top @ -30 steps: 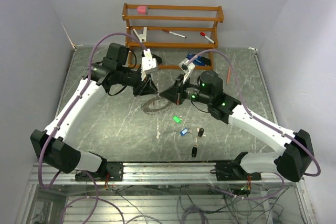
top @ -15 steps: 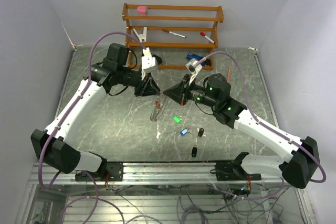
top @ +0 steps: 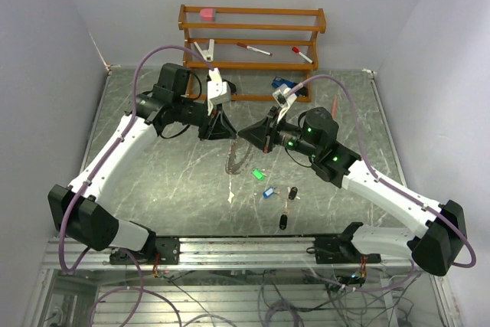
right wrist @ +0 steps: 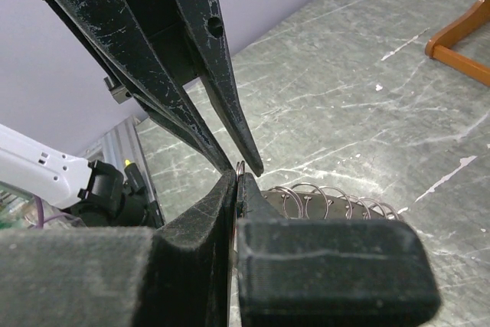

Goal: Put the keys on the keyring

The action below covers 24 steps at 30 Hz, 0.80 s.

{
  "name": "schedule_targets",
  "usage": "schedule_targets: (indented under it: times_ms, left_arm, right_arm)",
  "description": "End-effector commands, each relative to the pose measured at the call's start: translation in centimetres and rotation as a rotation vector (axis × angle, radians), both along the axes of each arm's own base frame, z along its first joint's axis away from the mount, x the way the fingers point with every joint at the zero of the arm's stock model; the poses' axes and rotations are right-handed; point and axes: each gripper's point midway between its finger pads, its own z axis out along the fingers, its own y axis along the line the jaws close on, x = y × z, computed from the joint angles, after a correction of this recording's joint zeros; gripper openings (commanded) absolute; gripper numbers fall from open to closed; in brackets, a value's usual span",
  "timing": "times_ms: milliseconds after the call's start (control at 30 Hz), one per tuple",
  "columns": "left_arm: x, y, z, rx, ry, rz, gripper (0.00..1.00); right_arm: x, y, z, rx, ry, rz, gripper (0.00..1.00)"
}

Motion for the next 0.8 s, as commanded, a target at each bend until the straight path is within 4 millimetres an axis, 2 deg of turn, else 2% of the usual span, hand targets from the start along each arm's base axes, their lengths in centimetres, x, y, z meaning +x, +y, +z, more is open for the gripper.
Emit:
schedule_targets:
  times_ms: [0, 233, 367, 600, 767]
  left_arm:
    - [-0.7, -0.5, 0.7, -0.040, 0.009, -0.049, 0.26]
    - [-1.0, -0.5, 0.9, -0.050, 0.011, -0.067, 0.21]
    - [-1.3, -0.5, 1.1, -0.057, 0.006, -0.078, 0.07]
    - [-1.5, -0.4, 1.2, -0.060, 0.000, -0.086, 0.07]
    - [-1.4, -0.3, 1.0, -0.049, -0.009, -0.078, 0.07]
  right_arm:
    - [-0.1, 0.3, 2.1, 0.062, -0.061, 0.013, 0.00]
    - [-0.2, 0.4, 2.0, 0.062, -0.057, 0.022, 0.00]
    - [-0.1, 0.4, 2.1, 0.063, -0.059, 0.018, 0.00]
    - [0.1, 0.4, 1.9, 0.057, -0.049, 0.010, 0.00]
    - [0.2, 0.5, 1.0, 0.024, -0.013, 0.008, 0.00]
